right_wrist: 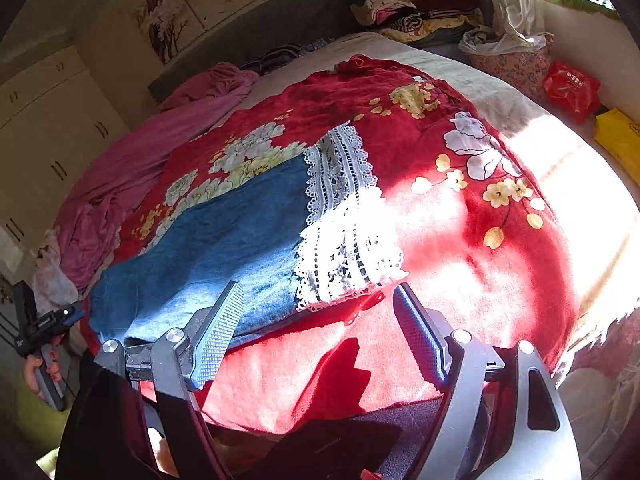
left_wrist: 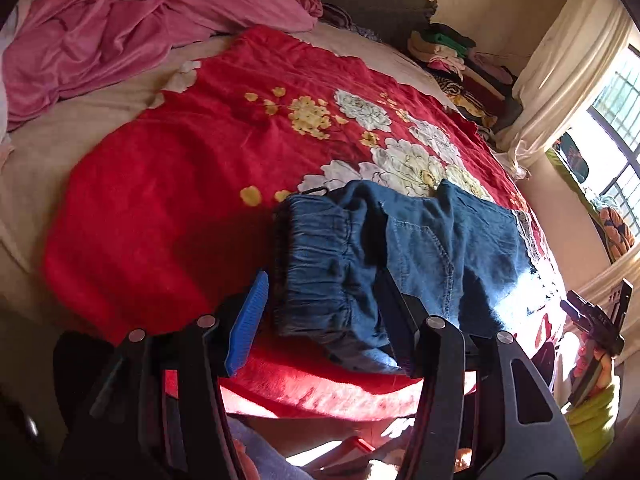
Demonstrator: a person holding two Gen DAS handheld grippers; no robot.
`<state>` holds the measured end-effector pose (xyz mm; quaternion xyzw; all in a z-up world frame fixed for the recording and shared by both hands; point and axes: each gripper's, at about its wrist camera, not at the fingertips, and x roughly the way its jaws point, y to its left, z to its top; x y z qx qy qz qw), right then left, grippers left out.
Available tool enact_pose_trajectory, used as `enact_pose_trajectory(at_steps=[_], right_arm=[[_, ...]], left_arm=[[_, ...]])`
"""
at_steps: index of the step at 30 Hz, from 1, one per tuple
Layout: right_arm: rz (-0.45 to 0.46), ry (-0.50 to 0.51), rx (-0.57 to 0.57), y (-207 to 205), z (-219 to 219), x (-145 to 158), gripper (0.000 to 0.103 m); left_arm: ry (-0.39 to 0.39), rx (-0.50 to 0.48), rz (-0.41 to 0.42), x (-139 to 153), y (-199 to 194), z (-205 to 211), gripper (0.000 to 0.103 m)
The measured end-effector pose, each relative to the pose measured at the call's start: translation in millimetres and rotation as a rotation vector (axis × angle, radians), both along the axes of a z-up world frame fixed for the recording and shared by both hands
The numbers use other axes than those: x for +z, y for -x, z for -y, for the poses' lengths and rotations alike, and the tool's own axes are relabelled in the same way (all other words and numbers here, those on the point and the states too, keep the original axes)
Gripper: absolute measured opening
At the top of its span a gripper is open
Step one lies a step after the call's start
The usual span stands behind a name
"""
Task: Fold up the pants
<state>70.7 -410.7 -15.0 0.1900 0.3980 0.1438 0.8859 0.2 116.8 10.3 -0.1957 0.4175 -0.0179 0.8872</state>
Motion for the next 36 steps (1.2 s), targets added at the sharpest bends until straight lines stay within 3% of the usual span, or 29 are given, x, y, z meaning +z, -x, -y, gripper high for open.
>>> enact_pose_trajectory(at_steps=[7, 9, 15, 16, 18, 20, 21, 26, 30, 33, 36], right_arm=[[-0.084, -0.154, -0.029, -18, 14, -17, 0.076], [-0.105, -0.176, -0.047, -22, 19, -22, 0.076], [-0.153, -0.235, -0.064, -34, 25, -32, 0.074], [-0.149, -0.238, -0.061, -36, 24, -32, 0.062], [-0.137, -0.26, -0.043, -40, 23, -33, 0.047], [-0.113, -0.275, -0.021, -42, 21, -31, 0.027], [-0.095, -0.27, -0.008, -41, 20, -28, 0.019], [-0.048, -0.11, -0.02, -34, 16, -8, 0.017], [-0.109, -0.025, -0.023, -38, 9, -24, 0.017], [-0.121, -0.033, -0.05, -37, 13, -32, 0.02], [-0.113, 0.029, -0.052, -35, 7, -32, 0.021]], left_arm=[[0.198, -0.02, -0.041, -30, -8, -1, 0.058], [0.218, -0.006, -0.068, -39, -15, 4, 0.064], [0.244, 0.056, -0.071, -44, -23, 7, 0.066], [0.256, 0.066, -0.072, -46, -23, 5, 0.066], [0.231, 0.091, -0.079, -46, -23, 4, 0.038], [0.251, 0.096, -0.08, -46, -22, -1, 0.034], [0.256, 0.091, -0.079, -44, -22, -2, 0.032], [0.191, 0.093, -0.017, -20, -13, -16, 0.03], [0.161, 0.064, -0.1, -42, -16, -14, 0.031], [0.159, 0.06, -0.111, -54, -15, -11, 0.034], [0.138, 0.063, -0.102, -55, -16, -13, 0.038]])
